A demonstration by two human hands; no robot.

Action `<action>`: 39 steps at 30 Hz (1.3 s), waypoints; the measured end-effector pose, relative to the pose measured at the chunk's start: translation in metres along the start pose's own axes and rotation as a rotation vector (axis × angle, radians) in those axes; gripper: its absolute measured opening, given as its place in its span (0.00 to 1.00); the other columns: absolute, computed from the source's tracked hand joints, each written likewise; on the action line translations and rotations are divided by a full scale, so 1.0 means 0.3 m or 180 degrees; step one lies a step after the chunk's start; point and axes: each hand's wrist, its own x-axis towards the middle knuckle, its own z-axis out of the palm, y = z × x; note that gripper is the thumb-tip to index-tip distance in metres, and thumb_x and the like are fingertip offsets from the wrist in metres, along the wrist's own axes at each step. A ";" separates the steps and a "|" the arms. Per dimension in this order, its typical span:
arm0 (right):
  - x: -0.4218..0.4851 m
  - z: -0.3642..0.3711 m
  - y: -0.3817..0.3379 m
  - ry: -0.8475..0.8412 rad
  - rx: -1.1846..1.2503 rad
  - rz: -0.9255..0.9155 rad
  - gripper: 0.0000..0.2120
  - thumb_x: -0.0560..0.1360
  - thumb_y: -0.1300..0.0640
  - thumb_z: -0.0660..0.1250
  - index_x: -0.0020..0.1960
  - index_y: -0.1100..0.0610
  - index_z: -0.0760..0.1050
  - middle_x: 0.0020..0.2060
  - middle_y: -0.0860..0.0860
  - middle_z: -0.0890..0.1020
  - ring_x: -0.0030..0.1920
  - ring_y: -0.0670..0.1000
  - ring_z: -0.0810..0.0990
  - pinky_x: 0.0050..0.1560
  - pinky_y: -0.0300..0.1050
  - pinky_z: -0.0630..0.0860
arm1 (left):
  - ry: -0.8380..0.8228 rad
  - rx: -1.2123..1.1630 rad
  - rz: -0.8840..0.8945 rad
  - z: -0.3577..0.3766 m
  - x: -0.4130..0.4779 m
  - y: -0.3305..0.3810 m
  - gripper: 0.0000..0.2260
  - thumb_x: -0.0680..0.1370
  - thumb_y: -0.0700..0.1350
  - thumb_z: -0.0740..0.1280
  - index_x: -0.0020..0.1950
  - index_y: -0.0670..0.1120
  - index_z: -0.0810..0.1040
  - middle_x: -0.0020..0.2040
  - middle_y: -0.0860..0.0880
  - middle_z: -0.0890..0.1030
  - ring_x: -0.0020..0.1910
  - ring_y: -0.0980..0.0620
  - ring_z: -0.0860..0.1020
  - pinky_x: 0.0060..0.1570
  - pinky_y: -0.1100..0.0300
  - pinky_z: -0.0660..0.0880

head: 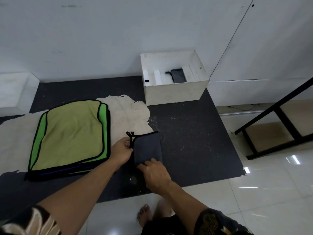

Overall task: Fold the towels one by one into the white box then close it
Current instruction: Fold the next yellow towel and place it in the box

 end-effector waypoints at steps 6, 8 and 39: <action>-0.008 0.023 -0.016 0.0034 -0.0101 0.0068 0.20 0.76 0.56 0.65 0.68 0.52 0.72 0.57 0.56 0.75 0.55 0.57 0.71 0.55 0.53 0.71 | -0.0249 0.0414 -0.0035 0.008 -0.009 -0.022 0.38 0.67 0.44 0.78 0.73 0.48 0.64 0.59 0.45 0.79 0.58 0.44 0.78 0.59 0.51 0.75; -0.012 0.023 -0.018 0.0124 0.0062 0.0149 0.21 0.75 0.58 0.65 0.68 0.52 0.73 0.56 0.56 0.75 0.55 0.58 0.72 0.54 0.52 0.71 | -0.0254 0.0730 0.0010 0.016 -0.026 -0.032 0.45 0.65 0.46 0.79 0.75 0.48 0.58 0.63 0.42 0.76 0.61 0.42 0.76 0.60 0.50 0.74; 0.058 -0.062 0.009 0.0649 -0.0167 0.1447 0.18 0.77 0.51 0.64 0.65 0.55 0.69 0.69 0.57 0.65 0.65 0.58 0.67 0.61 0.52 0.70 | -0.0648 0.3076 0.1819 0.032 -0.157 -0.019 0.35 0.77 0.49 0.66 0.79 0.50 0.51 0.80 0.44 0.41 0.78 0.41 0.44 0.74 0.44 0.49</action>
